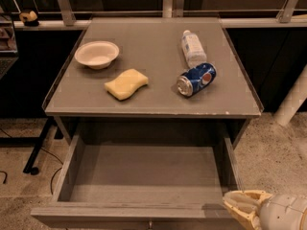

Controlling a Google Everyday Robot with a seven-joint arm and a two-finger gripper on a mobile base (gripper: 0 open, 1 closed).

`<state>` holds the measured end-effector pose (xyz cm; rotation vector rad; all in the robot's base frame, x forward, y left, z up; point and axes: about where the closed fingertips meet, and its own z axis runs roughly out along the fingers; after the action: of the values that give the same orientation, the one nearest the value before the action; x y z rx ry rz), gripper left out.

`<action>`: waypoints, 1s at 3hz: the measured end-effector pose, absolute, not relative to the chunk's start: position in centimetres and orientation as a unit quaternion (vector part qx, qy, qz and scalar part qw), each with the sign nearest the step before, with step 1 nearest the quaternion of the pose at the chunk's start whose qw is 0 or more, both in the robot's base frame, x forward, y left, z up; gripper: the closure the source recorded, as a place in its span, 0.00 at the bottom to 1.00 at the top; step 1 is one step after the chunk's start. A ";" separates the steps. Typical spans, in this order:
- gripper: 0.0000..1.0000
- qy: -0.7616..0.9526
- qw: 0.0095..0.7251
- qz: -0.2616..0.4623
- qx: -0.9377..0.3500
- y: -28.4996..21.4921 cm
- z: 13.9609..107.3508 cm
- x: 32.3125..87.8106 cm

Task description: Close top drawer

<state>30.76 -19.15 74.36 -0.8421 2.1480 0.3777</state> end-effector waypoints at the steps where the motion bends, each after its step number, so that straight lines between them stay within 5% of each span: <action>1: 1.00 0.846 0.390 0.151 -0.331 -19.2 74.2 30.8; 3: 1.00 0.885 0.354 0.155 -0.261 -20.9 68.6 28.7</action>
Offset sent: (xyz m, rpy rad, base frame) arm -0.0170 -0.0210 -0.0727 0.0215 0.1567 -0.1405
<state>28.68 -20.85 68.59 -0.6749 2.2878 0.4002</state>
